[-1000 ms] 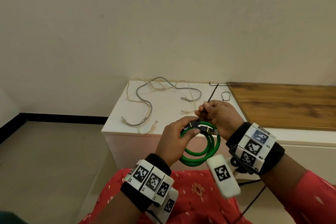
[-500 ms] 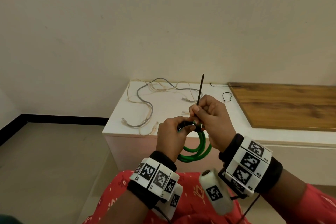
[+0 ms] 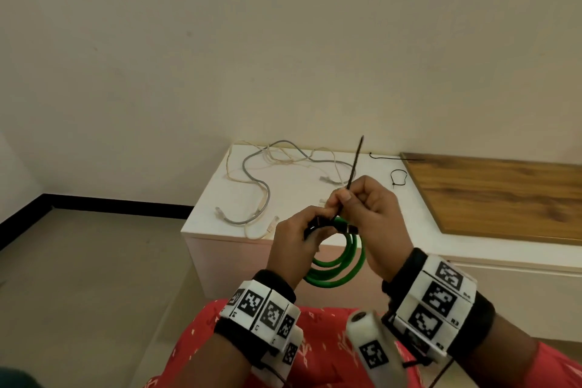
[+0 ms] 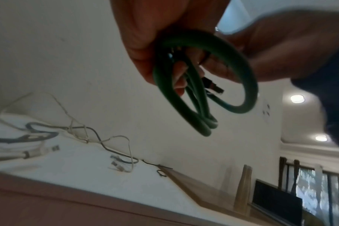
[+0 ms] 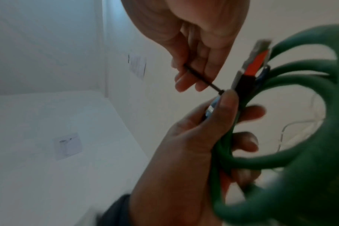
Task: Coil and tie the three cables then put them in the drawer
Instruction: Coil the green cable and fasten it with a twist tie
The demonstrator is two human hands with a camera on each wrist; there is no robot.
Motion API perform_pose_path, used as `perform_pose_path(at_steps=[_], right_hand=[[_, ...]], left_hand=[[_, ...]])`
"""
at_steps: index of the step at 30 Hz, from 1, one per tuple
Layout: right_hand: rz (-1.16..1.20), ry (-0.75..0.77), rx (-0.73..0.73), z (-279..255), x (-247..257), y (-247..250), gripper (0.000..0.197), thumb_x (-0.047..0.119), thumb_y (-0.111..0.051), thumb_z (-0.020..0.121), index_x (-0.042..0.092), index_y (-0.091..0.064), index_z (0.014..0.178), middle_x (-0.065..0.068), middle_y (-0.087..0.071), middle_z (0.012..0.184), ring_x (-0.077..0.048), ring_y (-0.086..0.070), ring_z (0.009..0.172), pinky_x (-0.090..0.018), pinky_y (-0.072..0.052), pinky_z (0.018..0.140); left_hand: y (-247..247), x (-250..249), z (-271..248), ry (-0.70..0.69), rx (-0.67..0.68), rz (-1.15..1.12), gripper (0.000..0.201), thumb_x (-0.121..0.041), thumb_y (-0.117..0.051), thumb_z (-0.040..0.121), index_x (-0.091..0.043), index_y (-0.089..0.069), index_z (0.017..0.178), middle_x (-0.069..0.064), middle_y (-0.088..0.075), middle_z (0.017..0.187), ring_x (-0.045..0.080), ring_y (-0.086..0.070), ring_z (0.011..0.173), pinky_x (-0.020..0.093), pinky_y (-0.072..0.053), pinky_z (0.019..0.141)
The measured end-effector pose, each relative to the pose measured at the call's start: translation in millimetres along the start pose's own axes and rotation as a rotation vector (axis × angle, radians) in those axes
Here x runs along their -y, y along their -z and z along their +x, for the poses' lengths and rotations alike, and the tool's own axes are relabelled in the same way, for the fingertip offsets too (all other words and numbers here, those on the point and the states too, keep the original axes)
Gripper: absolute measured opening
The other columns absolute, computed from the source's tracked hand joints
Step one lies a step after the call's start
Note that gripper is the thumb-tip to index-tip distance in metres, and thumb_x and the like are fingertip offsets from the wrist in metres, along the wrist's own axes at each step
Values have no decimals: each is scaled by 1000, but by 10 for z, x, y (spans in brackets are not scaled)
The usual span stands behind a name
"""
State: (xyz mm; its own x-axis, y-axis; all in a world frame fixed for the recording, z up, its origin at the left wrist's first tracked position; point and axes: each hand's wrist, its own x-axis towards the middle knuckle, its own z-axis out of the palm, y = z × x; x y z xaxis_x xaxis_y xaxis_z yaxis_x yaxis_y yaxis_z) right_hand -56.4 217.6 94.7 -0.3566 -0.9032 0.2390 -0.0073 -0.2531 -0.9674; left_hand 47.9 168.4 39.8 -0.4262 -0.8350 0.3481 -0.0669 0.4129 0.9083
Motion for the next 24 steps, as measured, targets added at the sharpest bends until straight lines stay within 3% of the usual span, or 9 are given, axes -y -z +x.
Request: perform_pose_path(at_steps=[2,5,8,13,17,21,24], right_hand=[[82,-25,-3,69,42,88,19,1,-44,92,4,-50,74,-11,-61,73,-11,-65,58,-24,-56,56],[113,-48,-3,88,38,134,17,4,-44,92,4,-51,77,-9,-61,72,-12,-65,59,-24,-58,59],[58,-22,-15,98,-4,140,16,6,-46,92,4,-54,78,-8,-61,72,-13,-64,64,-25,-57,63],[-213,25,-23,139,-80,163,14,16,-50,91,6,-60,94,-6,-64,83,-16,-61,82,-23,-50,76],[-222,-76,-12,88,-163,102,23,21,-42,95,7,-59,103,-9,-65,94,-21,-63,84,-31,-50,72],[-228,-60,-16,16,-247,48,23,18,-39,97,11,-60,103,-13,-66,103,-26,-65,92,-28,-56,70],[-145,-100,-47,15,-256,59,26,12,-37,97,12,-63,95,-14,-69,92,-20,-69,74,-24,-58,62]], left_hand=[[-2,-36,4,2,64,-62,21,-7,-62,82,-21,-61,98,-10,-63,76,0,-52,49,9,-41,50],[-44,-71,-5,-11,119,-104,26,-9,-59,85,-29,-57,102,-9,-63,77,2,-52,51,11,-41,49],[-53,-58,3,5,49,-99,12,-17,-55,87,-26,-59,94,-4,-65,76,8,-54,50,13,-42,50],[-10,-57,35,90,-126,-183,14,-10,-50,91,-22,-53,85,6,-68,80,10,-55,51,21,-45,53],[11,-64,63,134,-220,-251,10,-12,-48,92,-20,-52,87,12,-67,89,4,-54,52,30,-48,61],[10,-56,60,185,-291,-322,12,-12,-46,93,-19,-52,87,18,-65,93,10,-51,59,25,-44,62],[15,-52,56,196,-305,-339,15,-12,-45,94,-22,-52,85,12,-64,90,8,-54,65,24,-43,65]])
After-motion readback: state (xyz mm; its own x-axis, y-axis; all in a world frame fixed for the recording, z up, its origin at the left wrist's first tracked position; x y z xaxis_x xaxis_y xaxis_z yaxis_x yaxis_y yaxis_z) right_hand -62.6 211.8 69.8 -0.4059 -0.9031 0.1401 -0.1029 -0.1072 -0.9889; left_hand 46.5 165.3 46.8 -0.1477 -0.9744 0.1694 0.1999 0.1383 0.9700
